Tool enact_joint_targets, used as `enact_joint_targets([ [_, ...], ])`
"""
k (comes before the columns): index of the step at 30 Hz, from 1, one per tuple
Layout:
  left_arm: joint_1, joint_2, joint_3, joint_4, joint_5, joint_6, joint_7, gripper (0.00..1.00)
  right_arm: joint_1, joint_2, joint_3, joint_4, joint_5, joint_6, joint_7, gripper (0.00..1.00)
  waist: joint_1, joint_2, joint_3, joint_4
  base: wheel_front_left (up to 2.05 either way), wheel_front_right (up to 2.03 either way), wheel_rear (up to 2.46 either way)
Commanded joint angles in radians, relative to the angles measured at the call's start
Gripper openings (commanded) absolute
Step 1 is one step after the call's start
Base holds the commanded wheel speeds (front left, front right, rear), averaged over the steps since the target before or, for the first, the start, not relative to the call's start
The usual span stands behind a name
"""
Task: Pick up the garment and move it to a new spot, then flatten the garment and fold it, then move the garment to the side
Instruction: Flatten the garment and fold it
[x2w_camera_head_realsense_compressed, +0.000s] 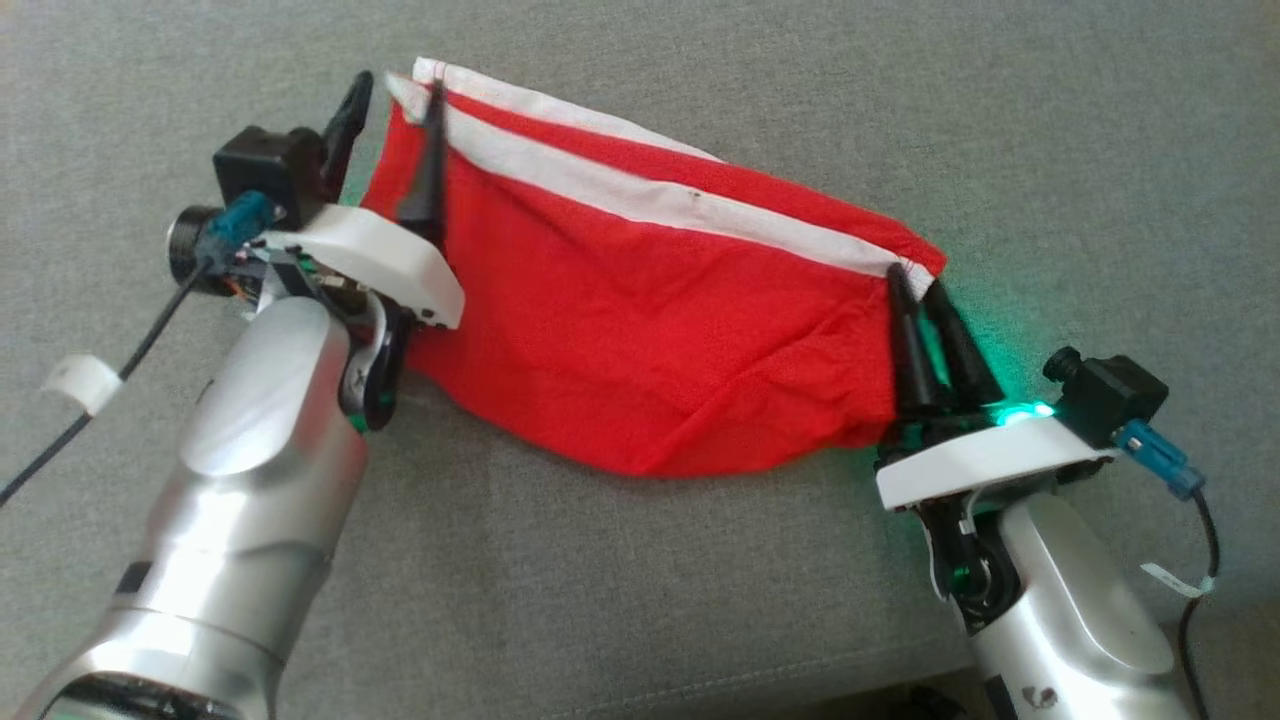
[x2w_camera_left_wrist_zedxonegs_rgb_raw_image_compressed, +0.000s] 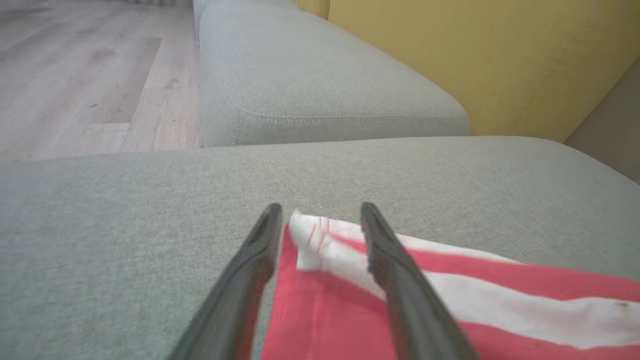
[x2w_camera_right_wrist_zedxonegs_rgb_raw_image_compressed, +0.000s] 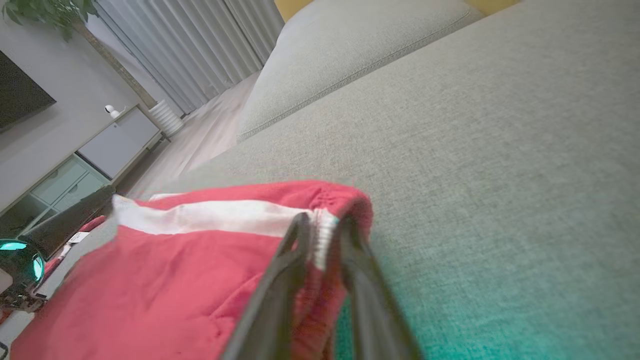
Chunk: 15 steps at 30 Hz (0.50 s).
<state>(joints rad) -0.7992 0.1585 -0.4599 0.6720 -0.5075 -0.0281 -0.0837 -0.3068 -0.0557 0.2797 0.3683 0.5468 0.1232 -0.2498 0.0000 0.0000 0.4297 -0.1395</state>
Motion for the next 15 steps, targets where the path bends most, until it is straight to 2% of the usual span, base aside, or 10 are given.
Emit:
enact_joint_targets([
  [1, -0.036, 0.015, 0.013, -0.019, 0.011, -0.009, -0.019, 1.00, -0.010, 0.005, 0.015, -0.026, -0.005, 0.008, -0.011, 1.00, 0.0000, 0.0000, -0.006, 0.003, 0.00, 0.00, 0.00],
  [9, 0.040, -0.012, -0.013, -0.020, 0.002, -0.033, -0.097, 1.00, 0.070, 0.005, -0.053, -0.097, -0.065, 0.008, -0.012, 1.00, 0.0000, 0.0000, -0.075, 0.031, 0.00, 0.00, 0.00],
  [15, 0.155, 0.004, -0.019, -0.026, -0.031, -0.023, -0.044, 1.00, 0.156, 0.005, -0.125, -0.151, -0.150, 0.008, -0.012, 1.00, 0.0000, 0.0000, -0.160, 0.049, 0.00, 0.00, 0.00],
])
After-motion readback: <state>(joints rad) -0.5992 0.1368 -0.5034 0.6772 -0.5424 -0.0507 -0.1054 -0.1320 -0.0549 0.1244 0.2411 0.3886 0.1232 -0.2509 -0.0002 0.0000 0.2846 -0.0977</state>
